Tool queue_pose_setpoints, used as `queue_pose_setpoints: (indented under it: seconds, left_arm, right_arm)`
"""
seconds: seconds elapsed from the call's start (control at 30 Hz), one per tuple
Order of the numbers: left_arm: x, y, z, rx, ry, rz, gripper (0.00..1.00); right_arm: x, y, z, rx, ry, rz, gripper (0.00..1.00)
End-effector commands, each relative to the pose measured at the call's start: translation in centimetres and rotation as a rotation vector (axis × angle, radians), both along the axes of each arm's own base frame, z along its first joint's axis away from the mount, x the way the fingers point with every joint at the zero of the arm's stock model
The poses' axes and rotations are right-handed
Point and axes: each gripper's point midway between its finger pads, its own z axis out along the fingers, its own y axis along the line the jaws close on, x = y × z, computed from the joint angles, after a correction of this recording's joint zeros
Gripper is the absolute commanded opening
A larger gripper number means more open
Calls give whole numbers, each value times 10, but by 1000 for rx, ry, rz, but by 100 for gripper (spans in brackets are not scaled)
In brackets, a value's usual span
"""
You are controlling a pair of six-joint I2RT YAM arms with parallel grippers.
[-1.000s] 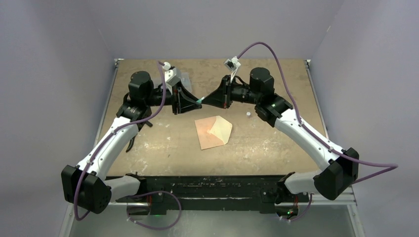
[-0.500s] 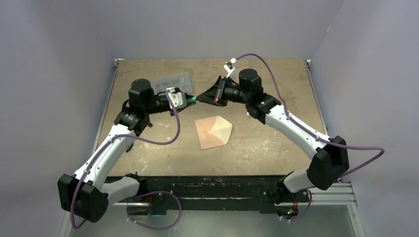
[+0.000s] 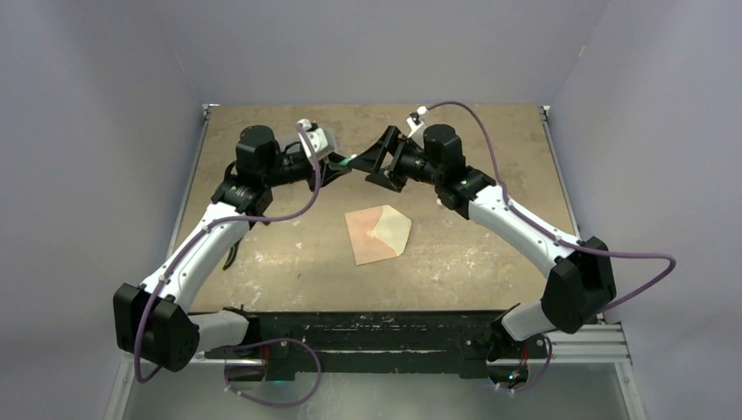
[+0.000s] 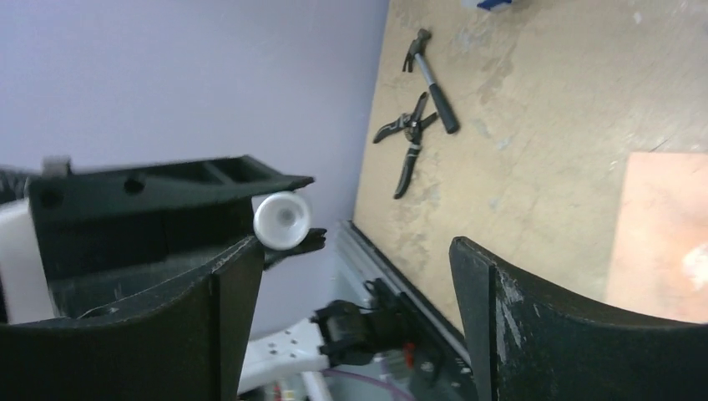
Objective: Place the letter into the envelope and seal it
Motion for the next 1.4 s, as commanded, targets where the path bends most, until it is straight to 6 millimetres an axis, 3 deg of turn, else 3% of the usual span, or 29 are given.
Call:
queue_pose_setpoints:
  seconds: [0.0,0.07,0.17,0.4,0.67,0.9,1.07,1.13,1.27,1.37]
  left_arm:
    - [-20,-13,11,-161,379,-13,0]
    - [-36,-18,9,-150,442,-96,0]
    - [-43,-21,17,-180,469,-131,0]
    - [-43,-28,34,-231,439,-189,0]
    - [-47,-26,32,-213,349,-217,0]
    - [-45,-27,30,-204,325,-230,0]
    - [-46,-28,27,-199,351,-242,0]
    - [-43,-28,26,-199,350,-229,0]
    - [-39,-27,29,-205,323,-209,0]
    - [-37,-27,31,-217,314,-194,0]
  right_arm:
    - [-15,-21,43,-72,-361,61,87]
    - [-19,-31,55,-60,-380,72,91]
    - [-22,-38,65,-49,-353,101,89]
    - [-18,-30,34,-123,-158,155,70]
    - [-20,-26,43,-53,-161,151,66]
    - [-18,-25,40,-86,-185,175,49]
    - [-21,-27,49,-77,-277,182,22]
    - [-28,-25,50,-50,-274,213,22]
    - [-36,-22,50,-16,-246,252,33]
    - [-38,-22,54,-2,-262,255,34]
